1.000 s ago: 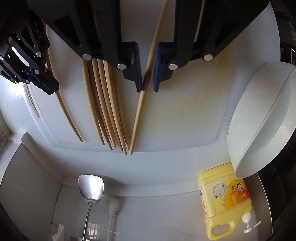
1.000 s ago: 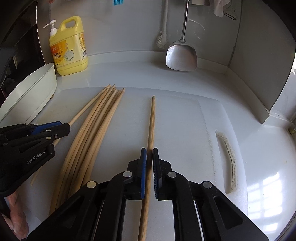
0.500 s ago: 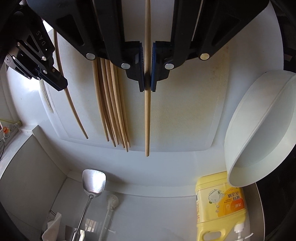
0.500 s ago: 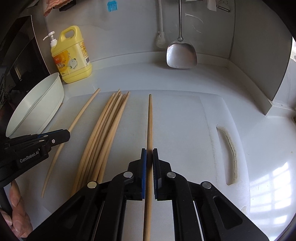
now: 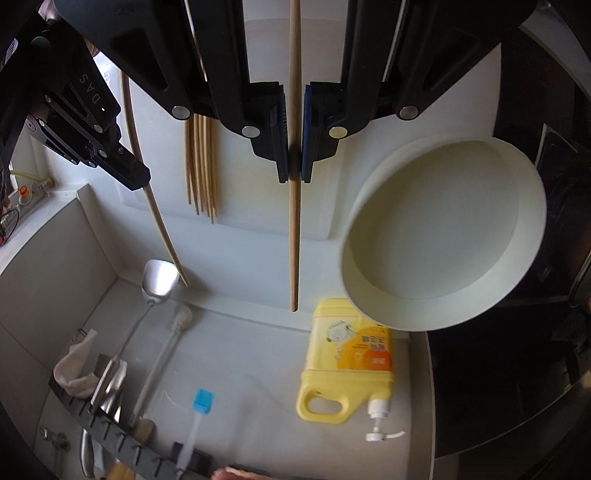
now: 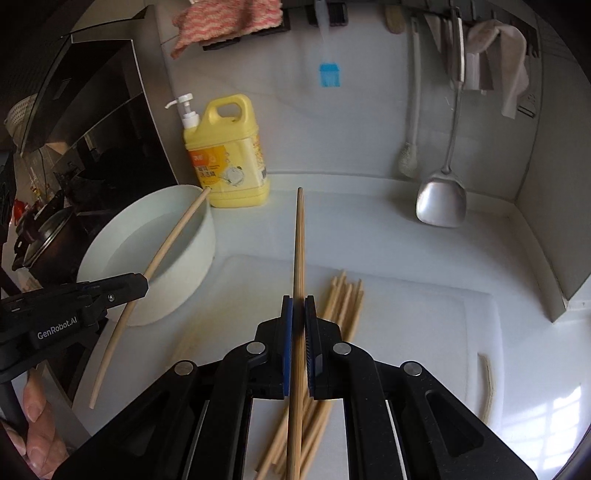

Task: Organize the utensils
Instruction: 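Lift the chopsticks with both grippers and carry them over the white water basin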

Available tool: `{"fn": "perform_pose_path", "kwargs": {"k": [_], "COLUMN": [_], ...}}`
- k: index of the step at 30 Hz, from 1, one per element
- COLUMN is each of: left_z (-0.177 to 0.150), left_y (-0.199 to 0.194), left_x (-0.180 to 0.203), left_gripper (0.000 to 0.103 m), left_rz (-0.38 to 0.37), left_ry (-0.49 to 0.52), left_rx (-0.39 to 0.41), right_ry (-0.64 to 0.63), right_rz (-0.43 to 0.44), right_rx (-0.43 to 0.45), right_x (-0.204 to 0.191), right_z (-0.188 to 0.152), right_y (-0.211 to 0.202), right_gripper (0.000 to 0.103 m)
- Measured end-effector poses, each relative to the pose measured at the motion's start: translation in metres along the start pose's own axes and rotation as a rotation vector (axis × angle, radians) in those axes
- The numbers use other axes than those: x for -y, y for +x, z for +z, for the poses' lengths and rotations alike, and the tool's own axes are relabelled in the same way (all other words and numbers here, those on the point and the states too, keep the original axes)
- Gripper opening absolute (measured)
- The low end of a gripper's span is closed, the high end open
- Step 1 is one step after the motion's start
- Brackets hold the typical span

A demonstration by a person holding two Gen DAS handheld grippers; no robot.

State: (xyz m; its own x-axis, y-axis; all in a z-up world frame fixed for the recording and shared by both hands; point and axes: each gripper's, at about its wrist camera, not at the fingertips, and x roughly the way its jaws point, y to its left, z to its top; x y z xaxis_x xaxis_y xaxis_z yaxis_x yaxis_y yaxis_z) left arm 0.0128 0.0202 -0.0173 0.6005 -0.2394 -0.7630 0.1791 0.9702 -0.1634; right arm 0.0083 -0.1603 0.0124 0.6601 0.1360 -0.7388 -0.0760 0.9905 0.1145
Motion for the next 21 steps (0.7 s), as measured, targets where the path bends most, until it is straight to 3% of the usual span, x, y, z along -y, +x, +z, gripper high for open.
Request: {"fn": "perform_pose_path", "kwargs": {"k": [4, 12, 21], "left_z": [0.021, 0.059, 0.074], "left_y": [-0.01, 0.007, 0.056], "left_x": [-0.045, -0.146, -0.198], "left_gripper": [0.007, 0.007, 0.007], "left_rz": [0.039, 0.064, 0.048], "left_ry": [-0.01, -0.024, -0.017], "left_rx": [0.028, 0.003, -0.083], "right_ry": [-0.016, -0.006, 0.045], "right_rz": [0.061, 0.15, 0.145], "right_rx": [0.028, -0.015, -0.147], "right_x": [-0.046, -0.14, -0.188], "right_z": [0.027, 0.067, 0.077], "right_y": [0.012, 0.076, 0.153], "right_gripper": [0.006, 0.006, 0.006]}}
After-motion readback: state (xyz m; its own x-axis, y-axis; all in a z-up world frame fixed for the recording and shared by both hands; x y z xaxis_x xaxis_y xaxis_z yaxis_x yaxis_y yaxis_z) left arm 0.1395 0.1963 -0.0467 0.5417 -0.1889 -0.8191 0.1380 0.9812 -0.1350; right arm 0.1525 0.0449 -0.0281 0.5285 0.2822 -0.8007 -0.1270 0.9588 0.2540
